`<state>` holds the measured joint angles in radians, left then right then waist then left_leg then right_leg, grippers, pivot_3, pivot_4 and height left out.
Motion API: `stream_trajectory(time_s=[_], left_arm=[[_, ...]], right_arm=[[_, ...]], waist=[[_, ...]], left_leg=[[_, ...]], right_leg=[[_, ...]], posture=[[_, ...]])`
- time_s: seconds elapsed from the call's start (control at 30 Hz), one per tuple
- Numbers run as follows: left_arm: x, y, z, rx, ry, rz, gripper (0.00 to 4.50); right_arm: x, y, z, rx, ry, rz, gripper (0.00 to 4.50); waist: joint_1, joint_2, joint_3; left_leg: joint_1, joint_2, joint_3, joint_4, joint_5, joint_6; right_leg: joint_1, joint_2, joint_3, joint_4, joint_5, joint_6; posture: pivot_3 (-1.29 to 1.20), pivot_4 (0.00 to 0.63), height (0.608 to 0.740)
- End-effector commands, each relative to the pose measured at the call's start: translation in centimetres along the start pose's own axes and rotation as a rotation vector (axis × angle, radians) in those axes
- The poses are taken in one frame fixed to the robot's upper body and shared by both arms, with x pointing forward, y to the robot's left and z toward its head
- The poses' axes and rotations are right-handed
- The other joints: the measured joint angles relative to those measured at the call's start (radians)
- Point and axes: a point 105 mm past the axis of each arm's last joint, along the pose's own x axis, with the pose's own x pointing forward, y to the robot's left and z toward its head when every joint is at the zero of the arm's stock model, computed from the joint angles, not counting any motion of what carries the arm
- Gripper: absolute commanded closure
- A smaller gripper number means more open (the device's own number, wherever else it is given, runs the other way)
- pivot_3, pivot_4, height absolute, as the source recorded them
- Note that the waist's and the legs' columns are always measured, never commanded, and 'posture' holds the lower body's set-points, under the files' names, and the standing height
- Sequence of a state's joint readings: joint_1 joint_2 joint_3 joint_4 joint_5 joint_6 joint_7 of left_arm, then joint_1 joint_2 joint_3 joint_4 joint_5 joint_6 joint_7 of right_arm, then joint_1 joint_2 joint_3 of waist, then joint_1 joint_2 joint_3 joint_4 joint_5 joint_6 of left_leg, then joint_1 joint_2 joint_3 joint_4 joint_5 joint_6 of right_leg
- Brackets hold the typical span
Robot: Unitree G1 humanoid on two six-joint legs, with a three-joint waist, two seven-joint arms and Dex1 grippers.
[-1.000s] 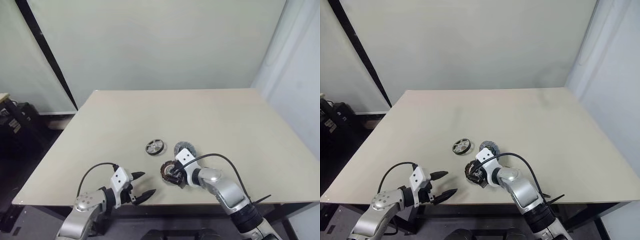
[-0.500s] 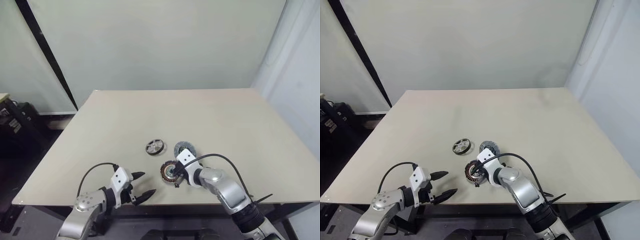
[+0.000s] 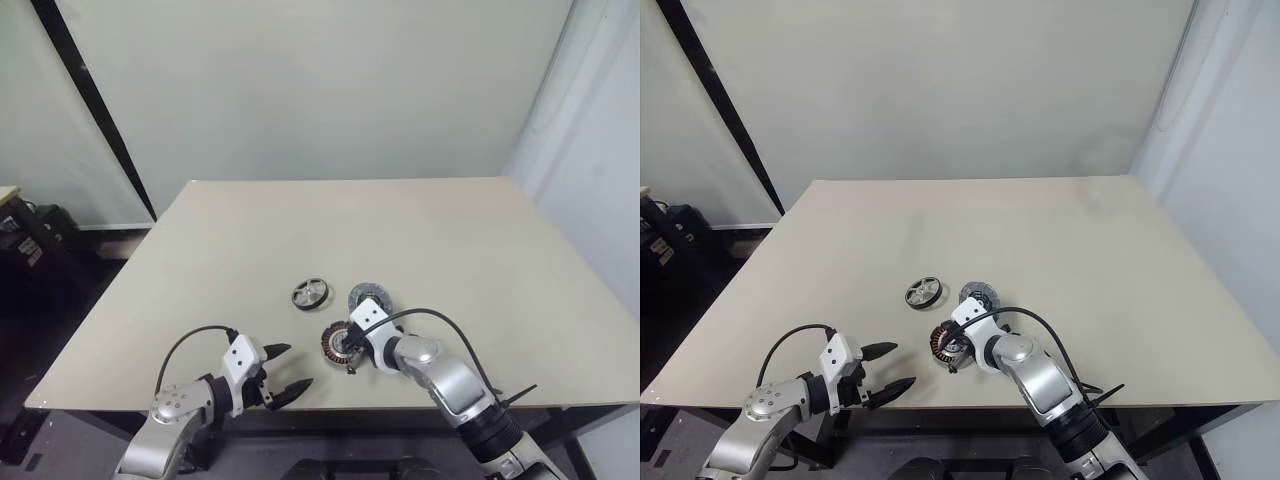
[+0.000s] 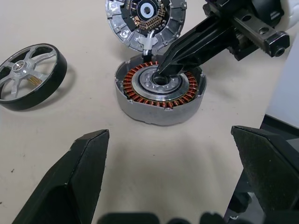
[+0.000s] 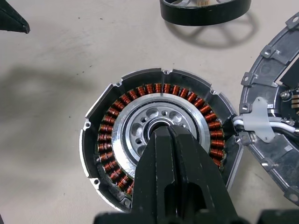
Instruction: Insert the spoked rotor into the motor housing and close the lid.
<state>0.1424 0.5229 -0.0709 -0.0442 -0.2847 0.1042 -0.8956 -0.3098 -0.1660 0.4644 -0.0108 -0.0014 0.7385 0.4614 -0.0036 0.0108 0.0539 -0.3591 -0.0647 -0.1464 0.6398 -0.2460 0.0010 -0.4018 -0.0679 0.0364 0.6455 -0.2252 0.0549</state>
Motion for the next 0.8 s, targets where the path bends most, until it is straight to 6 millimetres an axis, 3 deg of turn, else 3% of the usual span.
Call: stream_trajectory(time_s=[0.03,0.8], left_arm=[[0.1,0.2,0.7,0.035,-0.021,0.001,0.0],[0.3,-0.1,0.6,0.034,-0.024,0.0,0.0]], right_arm=[[-0.1,-0.5,1.1,-0.025,-0.033,-0.03,4.48],[0.2,0.6,2.3,-0.054,-0.048,0.012,4.48]], waist=[[0.0,0.0,0.0],[0.0,0.0,0.0]], left_leg=[[0.0,0.0,0.0,0.0,0.0,0.0],[0.0,0.002,0.001,0.0,0.0,0.0]], right_leg=[[0.0,0.0,0.0,0.0,0.0,0.0],[-0.001,0.002,0.0,0.0,0.001,-0.002]], posture=[[0.0,0.0,0.74],[0.0,0.0,0.74]])
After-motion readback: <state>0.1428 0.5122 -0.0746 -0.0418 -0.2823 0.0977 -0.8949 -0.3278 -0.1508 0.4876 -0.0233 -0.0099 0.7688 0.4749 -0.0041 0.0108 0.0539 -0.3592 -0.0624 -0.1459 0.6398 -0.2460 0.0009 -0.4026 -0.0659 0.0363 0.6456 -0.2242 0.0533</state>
